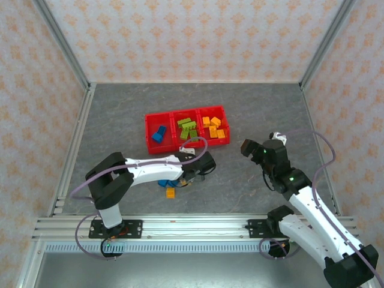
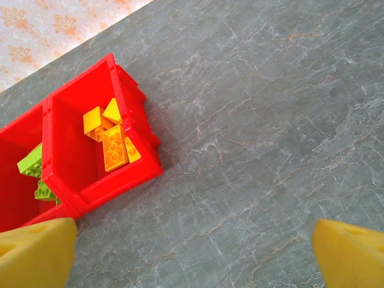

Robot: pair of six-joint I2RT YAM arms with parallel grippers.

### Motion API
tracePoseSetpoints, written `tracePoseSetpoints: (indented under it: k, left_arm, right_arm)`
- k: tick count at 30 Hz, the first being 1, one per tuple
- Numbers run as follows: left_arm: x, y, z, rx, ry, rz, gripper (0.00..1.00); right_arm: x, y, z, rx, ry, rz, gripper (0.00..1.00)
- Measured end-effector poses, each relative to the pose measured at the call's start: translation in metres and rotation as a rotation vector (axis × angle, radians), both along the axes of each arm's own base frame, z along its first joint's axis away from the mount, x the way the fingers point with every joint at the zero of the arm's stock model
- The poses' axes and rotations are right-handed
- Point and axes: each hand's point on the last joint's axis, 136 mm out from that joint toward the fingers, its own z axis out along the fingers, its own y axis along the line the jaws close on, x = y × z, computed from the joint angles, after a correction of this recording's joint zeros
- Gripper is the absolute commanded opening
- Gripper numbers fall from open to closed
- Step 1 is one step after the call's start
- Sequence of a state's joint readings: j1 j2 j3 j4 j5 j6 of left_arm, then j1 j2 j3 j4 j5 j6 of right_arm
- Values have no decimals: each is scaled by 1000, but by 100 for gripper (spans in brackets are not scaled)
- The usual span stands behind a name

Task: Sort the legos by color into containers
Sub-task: Pick up the lego from the middle-left of the table.

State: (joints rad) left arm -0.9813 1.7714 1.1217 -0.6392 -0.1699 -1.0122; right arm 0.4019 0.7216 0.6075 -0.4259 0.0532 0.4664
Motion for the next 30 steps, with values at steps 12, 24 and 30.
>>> tracePoseSetpoints:
  k: [12,24,30]
  left_arm:
    - [1,-5,-10,32,32,-33,63]
    - [-8,-22,-12,-51,93,-63,78]
    - [-8,-20,-10,-44,86,-82,84]
  right_arm:
    - [0,-1,-1,-8,1,1,100]
    - [-1,-1,-4,-11,6,1,100]
    - [-1,-1,-5,-11,7,0,100]
